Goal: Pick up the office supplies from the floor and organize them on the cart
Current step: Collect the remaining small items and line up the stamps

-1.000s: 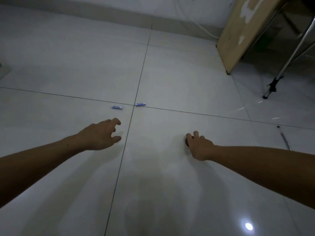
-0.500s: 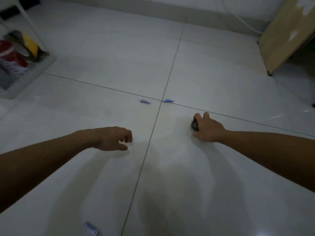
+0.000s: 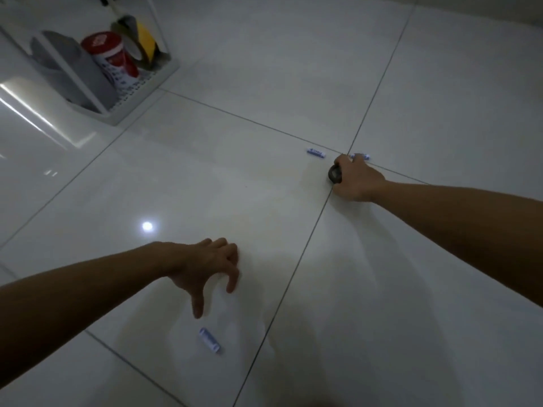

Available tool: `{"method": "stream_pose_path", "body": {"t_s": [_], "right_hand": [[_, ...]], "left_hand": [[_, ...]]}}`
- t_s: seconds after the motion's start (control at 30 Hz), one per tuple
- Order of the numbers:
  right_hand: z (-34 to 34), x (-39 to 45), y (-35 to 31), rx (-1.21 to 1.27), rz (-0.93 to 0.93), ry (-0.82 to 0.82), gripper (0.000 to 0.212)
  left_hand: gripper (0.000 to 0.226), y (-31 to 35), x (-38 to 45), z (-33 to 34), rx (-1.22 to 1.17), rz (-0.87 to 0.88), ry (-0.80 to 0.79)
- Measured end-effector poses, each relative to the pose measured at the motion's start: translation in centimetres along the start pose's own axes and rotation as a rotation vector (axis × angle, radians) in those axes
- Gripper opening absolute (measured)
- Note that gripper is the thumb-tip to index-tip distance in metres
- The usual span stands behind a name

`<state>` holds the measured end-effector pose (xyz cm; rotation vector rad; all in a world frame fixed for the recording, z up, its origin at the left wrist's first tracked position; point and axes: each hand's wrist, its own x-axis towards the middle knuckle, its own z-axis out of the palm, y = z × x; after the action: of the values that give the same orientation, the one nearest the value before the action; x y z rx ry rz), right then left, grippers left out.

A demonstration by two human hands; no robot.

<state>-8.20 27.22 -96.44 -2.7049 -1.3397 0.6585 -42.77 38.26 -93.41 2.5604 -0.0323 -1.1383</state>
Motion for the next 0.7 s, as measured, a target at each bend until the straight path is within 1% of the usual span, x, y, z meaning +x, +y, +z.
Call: {"method": "stream_pose_path", "body": {"t_s": [0.1, 0.17, 0.3, 0.37, 0.43, 0.5, 0.6, 0.7], "right_hand": [[0.7, 0.3, -0.2, -0.027, 0.019, -0.056, 0.056], [1.1, 0.1, -0.1, -0.051, 0.027, -0.068, 0.057], [1.1, -0.2, 0.4, -0.086, 0.056, -0.096, 0.056], [0.7, -0.3, 0.8, -0.09, 0.075, -0.12, 0.054], [0.1, -0.5, 1.3, -0.105, 0.095, -0.135, 0.055], [-0.3, -0.8, 1.8, -0.111, 0.116, -0.145, 0.055], [-0.7, -1.3, 2.4, -0.115, 0.137, -0.159, 0.054], [-1.0, -1.9, 2.6, -0.131, 0.158, -0.183, 0.055]], "left_hand": [[0.065, 1.4, -0.1, 1.8, 0.047, 0.015, 0.004], [0.065, 1.6, -0.2, 2.8, 0.127, 0.028, 0.012], [0.068, 1.7, 0.1, 4.2, 0.309, 0.099, 0.098], [0.061, 1.8, 0.4, 4.6, 0.33, 0.146, 0.145], [0.051, 2.2, 0.5, 4.7, 0.282, 0.168, 0.171], [0.048, 2.6, 0.5, 4.7, 0.241, 0.197, 0.171], [0.043, 3.4, 0.8, 4.7, 0.226, 0.283, 0.138], [0.029, 3.6, 1.4, 4.5, 0.277, 0.385, 0.099]]}}
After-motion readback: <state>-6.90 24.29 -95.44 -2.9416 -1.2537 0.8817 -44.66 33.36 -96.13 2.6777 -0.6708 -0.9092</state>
